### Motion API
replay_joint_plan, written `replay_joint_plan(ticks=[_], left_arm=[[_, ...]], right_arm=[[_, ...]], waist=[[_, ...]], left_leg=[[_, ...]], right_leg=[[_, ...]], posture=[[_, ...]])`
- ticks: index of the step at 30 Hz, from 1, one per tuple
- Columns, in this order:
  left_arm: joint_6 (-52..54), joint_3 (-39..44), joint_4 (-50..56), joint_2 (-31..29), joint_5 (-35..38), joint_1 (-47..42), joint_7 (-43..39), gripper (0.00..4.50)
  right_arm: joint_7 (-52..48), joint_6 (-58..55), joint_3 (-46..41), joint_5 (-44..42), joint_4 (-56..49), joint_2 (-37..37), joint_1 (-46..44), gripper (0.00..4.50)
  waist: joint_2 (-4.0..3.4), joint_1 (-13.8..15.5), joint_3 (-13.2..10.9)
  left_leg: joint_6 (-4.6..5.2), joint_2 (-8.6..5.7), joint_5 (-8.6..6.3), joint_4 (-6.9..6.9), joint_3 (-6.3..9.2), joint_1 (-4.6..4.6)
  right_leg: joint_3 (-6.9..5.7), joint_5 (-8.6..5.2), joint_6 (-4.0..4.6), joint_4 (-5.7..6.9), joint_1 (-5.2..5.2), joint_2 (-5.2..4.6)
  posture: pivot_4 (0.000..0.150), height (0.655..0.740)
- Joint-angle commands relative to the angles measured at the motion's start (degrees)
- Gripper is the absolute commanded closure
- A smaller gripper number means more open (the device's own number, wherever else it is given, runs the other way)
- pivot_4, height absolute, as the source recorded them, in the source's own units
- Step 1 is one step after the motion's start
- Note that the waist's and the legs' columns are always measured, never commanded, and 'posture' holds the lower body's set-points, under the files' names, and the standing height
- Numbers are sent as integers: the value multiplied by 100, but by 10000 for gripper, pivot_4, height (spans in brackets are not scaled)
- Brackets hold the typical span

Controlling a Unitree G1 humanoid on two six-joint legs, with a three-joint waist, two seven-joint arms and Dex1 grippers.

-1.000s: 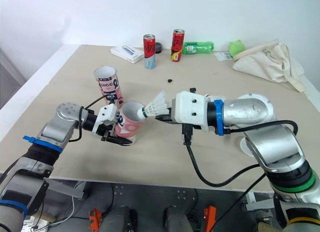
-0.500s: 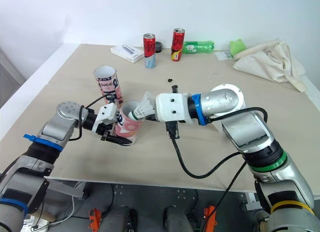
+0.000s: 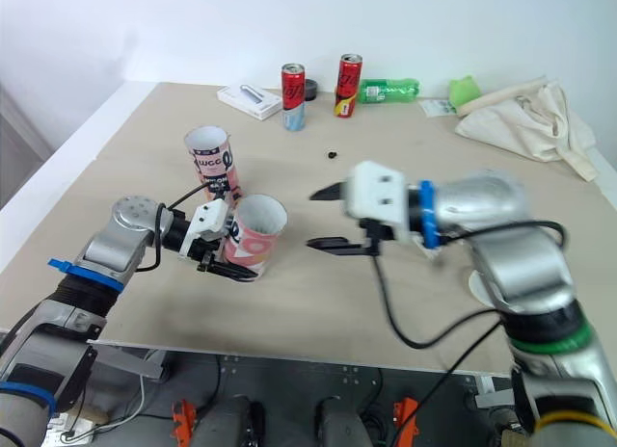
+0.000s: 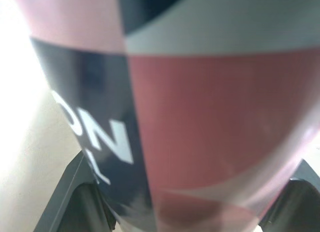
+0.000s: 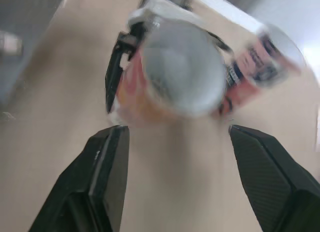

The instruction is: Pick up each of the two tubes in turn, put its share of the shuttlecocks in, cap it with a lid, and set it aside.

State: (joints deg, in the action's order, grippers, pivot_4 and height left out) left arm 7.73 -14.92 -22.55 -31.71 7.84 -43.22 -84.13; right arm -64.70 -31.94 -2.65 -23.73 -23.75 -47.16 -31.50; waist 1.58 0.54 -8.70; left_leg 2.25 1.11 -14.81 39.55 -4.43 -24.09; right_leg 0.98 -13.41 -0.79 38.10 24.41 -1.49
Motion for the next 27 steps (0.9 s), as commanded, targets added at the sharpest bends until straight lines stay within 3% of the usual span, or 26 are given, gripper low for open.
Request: replay_joint_plan(ticks=[1, 6, 10, 12, 16, 27], left_arm=[[20, -105, 21, -7, -73, 87, -12, 17199], [-30, -153, -66, 82, -90, 44, -32, 17199], [-104, -181, -192, 160, -121, -34, -77, 17199], [-139, -186, -272, 200, -145, -93, -101, 17199], [-200, -192, -396, 264, -181, -188, -119, 17199], [-154, -154, -286, 251, -158, -139, -101, 17199]], right_arm=[[791, -810, -1316, -635, -453, 118, 746, 10643], [1412, -1047, -2510, -609, -780, 407, 2877, 10643], [1611, -723, -2844, -498, -373, 574, 3617, 10643], [1737, -600, -2746, -410, -118, 606, 3657, 10643], [1880, -301, -2310, -189, 556, 654, 3377, 10643], [2046, 284, -1625, 158, 1870, 674, 2546, 10643]], waist=[[-2, -3, 0], [-7, 8, 4], [-26, -5, 12], [-26, -6, 12], [-18, -6, 7], [-22, 4, 8]], left_leg=[[0, 0, 0, 0, 0, 1], [-3, 2, 2, 0, 29, 5], [-2, -2, 3, 0, 6, 17], [5, -5, 8, 0, -9, 39], [12, -6, 13, 1, -16, 74], [26, -21, 11, -6, -21, 59]], right_leg=[[1, 0, 0, 1, 1, 1], [-7, -11, 0, 6, -13, 17], [7, -9, -12, 8, -14, 28], [15, -18, -59, 5, -30, 35], [19, -24, -46, -2, -63, 29], [16, -10, -48, -2, -61, 9]], posture=[[1500, 7400], [1500, 7400], [1500, 7400], [1500, 7400], [1500, 7400], [1500, 7400]])
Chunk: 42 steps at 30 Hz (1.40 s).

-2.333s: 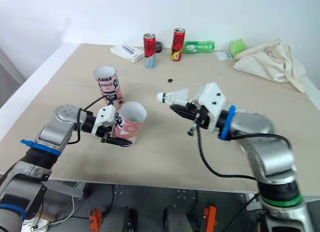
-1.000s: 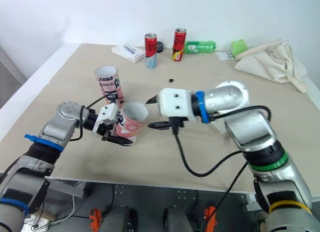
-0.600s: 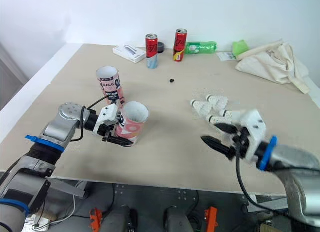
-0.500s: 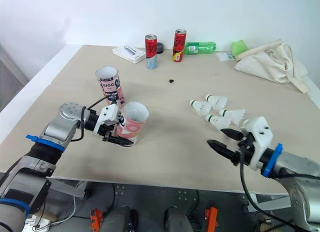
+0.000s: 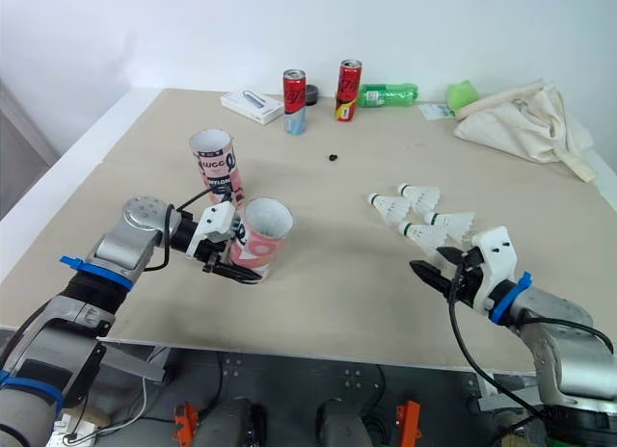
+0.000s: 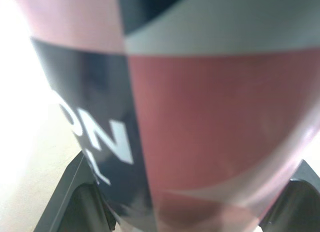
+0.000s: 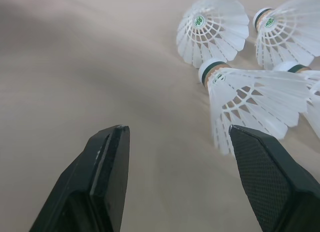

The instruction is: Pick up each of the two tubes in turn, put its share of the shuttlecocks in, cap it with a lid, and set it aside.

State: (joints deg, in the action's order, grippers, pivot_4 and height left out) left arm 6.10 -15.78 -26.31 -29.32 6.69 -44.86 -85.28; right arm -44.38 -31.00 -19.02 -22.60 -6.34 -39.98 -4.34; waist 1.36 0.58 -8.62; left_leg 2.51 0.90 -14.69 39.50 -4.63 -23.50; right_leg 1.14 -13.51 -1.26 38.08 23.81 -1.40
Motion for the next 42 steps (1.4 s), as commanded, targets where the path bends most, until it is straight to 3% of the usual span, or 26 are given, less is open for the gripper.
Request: replay_joint_plan(ticks=[1, 8, 12, 14, 16, 21, 26, 31, 36, 42], left_arm=[[19, -63, 96, 8, -43, 33, 21, 17199], [83, -42, 185, -7, -25, 84, 65, 17199], [121, -34, 249, -24, -11, 128, 91, 17199], [149, -32, 290, -30, -3, 147, 107, 17199], [171, -31, 327, -33, 2, 169, 120, 17199], [216, -34, 397, -36, 10, 211, 131, 17199], [215, -34, 397, -52, 9, 217, 110, 17199], [157, -68, 320, -67, 2, 170, 51, 17199], [101, -103, 176, -12, -30, 50, 17, 17199], [90, -104, 113, -2, -33, -25, -52, 17199]], right_arm=[[1, 235, 77, 71, 237, -46, -255, 10643], [37, 478, 531, 318, 1034, 28, -922, 10643], [180, 611, 649, 500, 1500, 45, -1208, 24620], [248, 708, 671, 570, 1672, 64, -1309, 37698], [287, 752, 659, 569, 1702, 91, -1361, 44616], [102, 591, 515, 279, 1079, 56, -1053, 44616], [-798, 40, -83, -859, -1026, -491, -34, 44616], [-797, -359, -229, -1577, -2297, -1056, -622, 44616], [-753, -287, 1129, -927, -2677, -1389, -1942, 44616], [-1089, 404, 2882, 729, -2317, -1517, -3141, 44616]], waist=[[0, -2, 0], [0, -7, 0], [0, -9, 0], [-1, -7, 0], [-1, -8, 0], [-1, -5, 0], [-8, 3, -1], [-8, -28, -4], [2, -10, -9], [-2, -6, -7]], left_leg=[[1, -1, -1, 0, 0, -2], [2, -3, -2, 0, 5, -5], [2, -4, -2, 0, 3, -5], [2, -4, -2, 0, 4, -7], [2, -5, -2, -1, 4, -8], [2, -5, -2, -1, 6, -8], [2, -5, -2, -2, 21, -26], [2, -6, -3, 0, 11, -19], [2, 7, 5, 0, 13, -5], [1, 4, 6, 4, 5, -61]], right_leg=[[0, -1, -1, 0, 1, 0], [-1, 0, -2, 0, 3, -1], [-1, 1, -1, 0, 4, -2], [-1, -1, -1, 0, 4, -3], [-1, -1, -1, 0, 5, -4], [0, -1, -1, 0, 5, -5], [-4, -10, -1, 0, 12, -8], [-3, -7, -30, -2, 15, -12], [-14, -18, 6, -2, 9, -27], [-19, 6, 16, 0, 54, -29]], posture=[[1500, 7400], [1500, 7400], [1500, 7400], [1500, 7400], [1500, 7400], [1500, 7400], [1500, 7400], [1500, 7400], [1500, 7400], [1500, 7400]])
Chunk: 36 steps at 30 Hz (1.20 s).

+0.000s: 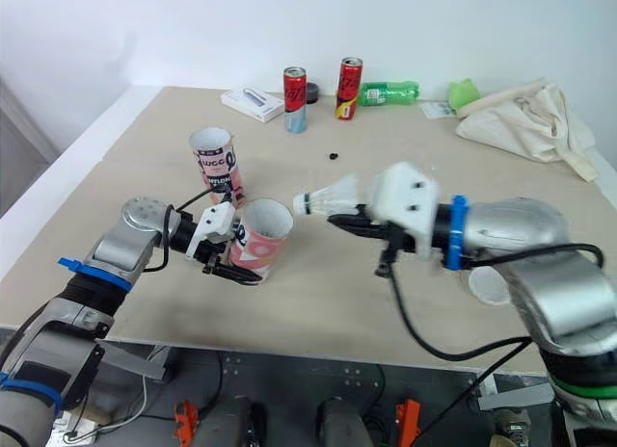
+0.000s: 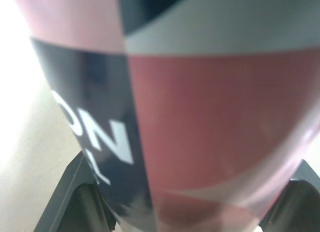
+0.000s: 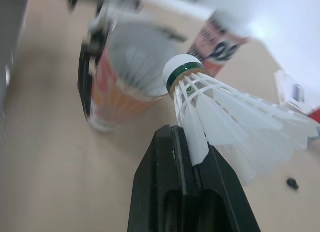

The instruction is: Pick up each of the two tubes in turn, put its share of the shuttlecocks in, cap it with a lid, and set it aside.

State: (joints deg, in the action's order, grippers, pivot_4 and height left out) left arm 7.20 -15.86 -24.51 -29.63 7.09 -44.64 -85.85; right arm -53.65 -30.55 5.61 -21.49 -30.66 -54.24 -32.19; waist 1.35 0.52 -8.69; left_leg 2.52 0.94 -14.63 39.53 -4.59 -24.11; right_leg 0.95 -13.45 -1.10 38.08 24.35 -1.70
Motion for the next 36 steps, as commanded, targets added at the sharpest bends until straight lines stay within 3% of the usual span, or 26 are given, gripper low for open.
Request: replay_joint_plan(ticks=[1, 16, 19, 24, 26, 32, 36], left_arm=[[-14, -93, -66, 30, -72, -56, -3, 17199], [78, -108, -23, 52, -51, -100, -55, 17199], [78, -108, -55, 83, -53, -131, -44, 17199], [84, -107, -55, 126, -51, -132, -41, 17199], [83, -106, -55, 154, -58, -134, -36, 17199], [134, -48, -25, 290, 11, -156, -3, 17199], [134, -46, -39, 311, 16, -161, -14, 17199]], right_arm=[[-242, 475, 577, 781, 193, -70, -487, 44616], [-981, 877, 1154, 1198, 598, 681, -1491, 44616], [-1047, 856, 1243, 1286, 708, 792, -1616, 35684], [-1109, 828, 1100, 1211, 816, 888, -1645, 15005], [-1221, 713, 798, 910, 801, 822, -1530, 15005], [-1510, -504, -913, -1094, 539, 491, -777, 15005], [-1360, -634, -1250, -1389, 471, 298, -552, 15005]], waist=[[-1, 3, 0], [1, -1, 0], [1, 0, -1], [2, 1, 0], [1, 4, 0], [3, 33, -2], [3, 0, -1]], left_leg=[[0, -3, 0, 0, -1, -10], [5, -13, -4, 4, 3, -14], [5, -13, -4, 4, 2, -15], [5, -14, -4, 8, 1, -15], [5, -15, -4, 9, 4, -15], [6, -31, -4, 15, 12, -21], [12, -35, -8, 15, 10, -21]], right_leg=[[-1, -2, -5, 0, 7, 10], [-10, -8, -18, 2, 6, 2], [-13, -8, -18, 2, 6, -6], [-21, -7, -18, 2, 4, -21], [-24, -7, -18, 2, 1, -22], [-41, -4, -25, -1, -9, -61], [-50, -3, -25, -3, -9, -75]], posture=[[1500, 7400], [1500, 7400], [1500, 7400], [1500, 7400], [1500, 7400], [1500, 7400], [1500, 7400]])
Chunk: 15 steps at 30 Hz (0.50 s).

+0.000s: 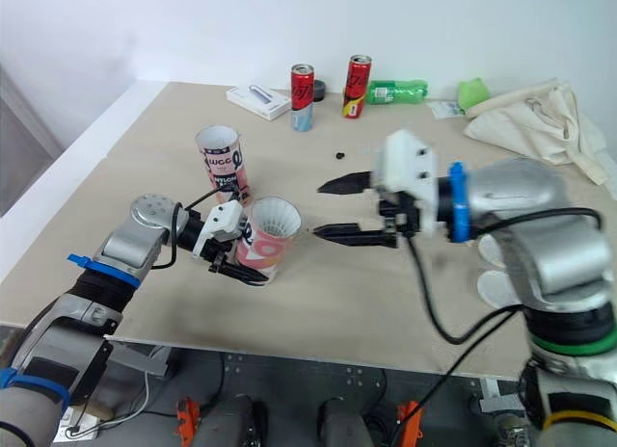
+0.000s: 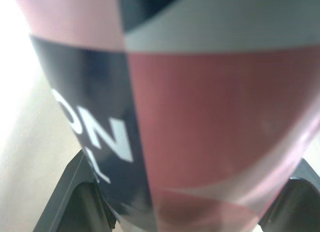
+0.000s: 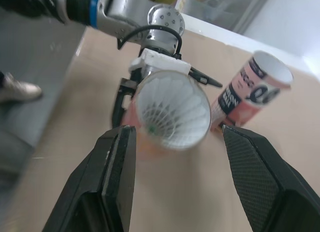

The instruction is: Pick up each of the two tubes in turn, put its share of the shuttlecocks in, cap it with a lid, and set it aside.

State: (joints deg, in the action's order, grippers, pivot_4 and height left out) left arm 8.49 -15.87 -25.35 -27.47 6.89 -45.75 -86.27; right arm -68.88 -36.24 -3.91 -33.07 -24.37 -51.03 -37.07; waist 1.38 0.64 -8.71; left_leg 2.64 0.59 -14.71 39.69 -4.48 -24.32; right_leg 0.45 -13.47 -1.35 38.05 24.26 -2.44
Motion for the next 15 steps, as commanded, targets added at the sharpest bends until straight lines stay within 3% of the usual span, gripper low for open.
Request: replay_joint_plan(ticks=[1, 5, 8, 13, 15], left_arm=[[-4, -52, 38, 103, 30, -53, 26, 17199], [-46, -115, 54, 158, -7, -67, -31, 17199], [-46, -144, 36, 202, -26, -116, -43, 17199], [-70, -206, -15, 254, -40, -177, -85, 17199], [-71, -243, -16, 270, -36, -191, -128, 17199]], right_arm=[[339, -103, -290, -197, -75, 17, -132, 15005], [1157, -532, -120, -222, 169, 458, -521, 15005], [1424, -887, 98, -273, 88, 601, -616, 22577], [1333, -939, 532, -193, -76, 560, -619, 43786], [1200, -819, 820, -22, -39, 526, -735, 43786]], waist=[[0, -11, 0], [0, -18, -1], [-1, -21, 0], [-1, -15, 0], [0, -16, 0]], left_leg=[[0, 2, 0, 0, 1, 1], [0, 7, 8, 0, 3, 2], [0, 10, 11, -1, 4, 2], [2, 9, 9, -1, 4, -6], [5, 7, 8, -1, 3, -9]], right_leg=[[-2, 2, 5, 1, 2, 3], [-7, 9, 18, 6, 8, 9], [-8, 10, 21, 7, 8, 13], [-10, 9, 19, 5, 11, 11], [-12, 9, 16, 3, 11, 12]], posture=[[1500, 7400], [1500, 7400], [1500, 7400], [1500, 7400], [1500, 7400]])
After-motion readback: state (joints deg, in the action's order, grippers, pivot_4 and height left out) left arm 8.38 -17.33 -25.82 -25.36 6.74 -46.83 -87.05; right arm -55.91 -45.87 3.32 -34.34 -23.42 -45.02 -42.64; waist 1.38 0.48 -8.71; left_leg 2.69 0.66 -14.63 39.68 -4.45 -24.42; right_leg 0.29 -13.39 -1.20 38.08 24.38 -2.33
